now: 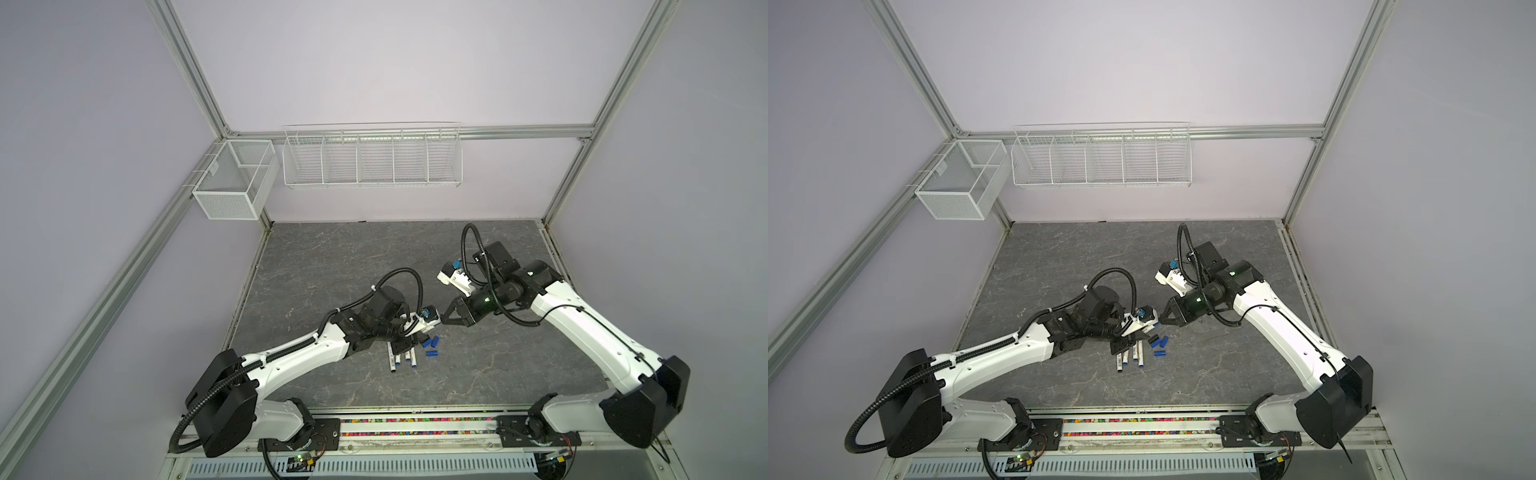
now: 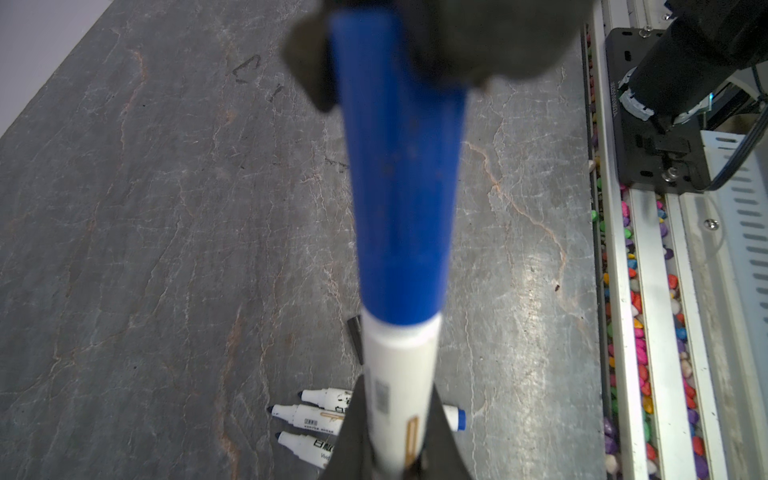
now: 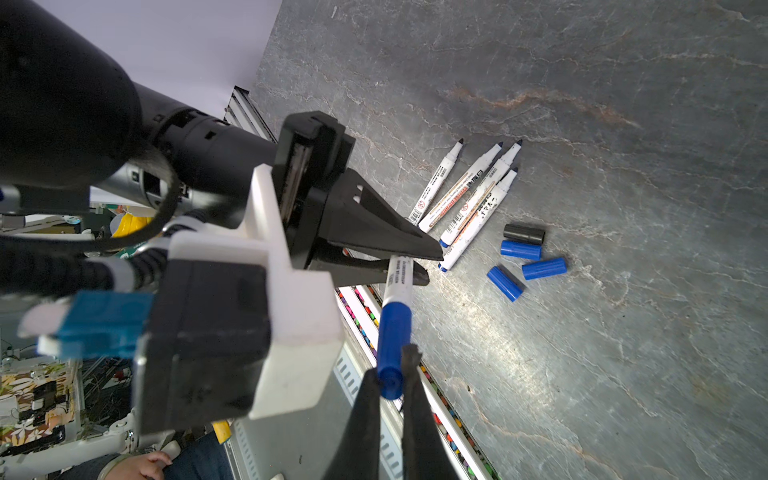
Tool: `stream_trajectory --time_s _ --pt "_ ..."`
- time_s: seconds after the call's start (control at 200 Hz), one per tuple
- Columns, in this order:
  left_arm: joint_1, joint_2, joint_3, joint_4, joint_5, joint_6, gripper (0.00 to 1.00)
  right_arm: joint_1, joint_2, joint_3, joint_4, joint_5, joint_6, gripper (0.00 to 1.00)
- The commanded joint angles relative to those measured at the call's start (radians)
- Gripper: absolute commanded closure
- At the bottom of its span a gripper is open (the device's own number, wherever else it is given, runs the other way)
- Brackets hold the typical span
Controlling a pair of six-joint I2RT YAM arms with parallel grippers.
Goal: Insert the pens into the pen caps
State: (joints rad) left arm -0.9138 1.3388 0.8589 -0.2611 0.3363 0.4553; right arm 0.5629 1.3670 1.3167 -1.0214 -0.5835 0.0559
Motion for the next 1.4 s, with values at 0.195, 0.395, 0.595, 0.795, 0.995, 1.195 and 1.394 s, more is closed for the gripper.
stream_trajectory --time_s 0.195,0.395,0.595,0.795,0.995,1.195,1.394 --pt "-0.007 -0.007 0.003 0.099 0.063 -0.034 1.00 0.002 0.005 -0.031 0.057 -0.021 0.036 0.93" --pt "-0.007 -0.007 0.018 0.132 0.068 -0.050 1.00 0.033 0.011 -0.091 0.145 -0.028 0.087 0.93" --pt "-0.007 -0.031 0.009 0.201 0.061 -0.109 1.00 0.059 0.031 -0.145 0.185 -0.033 0.121 0.93" --pt "0.002 -0.084 -0.035 0.387 0.051 -0.238 1.00 0.061 0.055 -0.228 0.298 -0.062 0.208 0.93" --pt "0.062 -0.084 -0.042 0.506 0.133 -0.378 1.00 0.055 0.079 -0.291 0.424 -0.112 0.298 0.93" --pt "0.070 -0.050 -0.045 0.505 0.159 -0.371 1.00 0.032 0.051 -0.284 0.486 -0.094 0.331 0.86" --pt "0.070 0.035 -0.116 0.567 0.174 -0.431 1.00 -0.034 -0.076 -0.237 0.638 0.037 0.413 0.52"
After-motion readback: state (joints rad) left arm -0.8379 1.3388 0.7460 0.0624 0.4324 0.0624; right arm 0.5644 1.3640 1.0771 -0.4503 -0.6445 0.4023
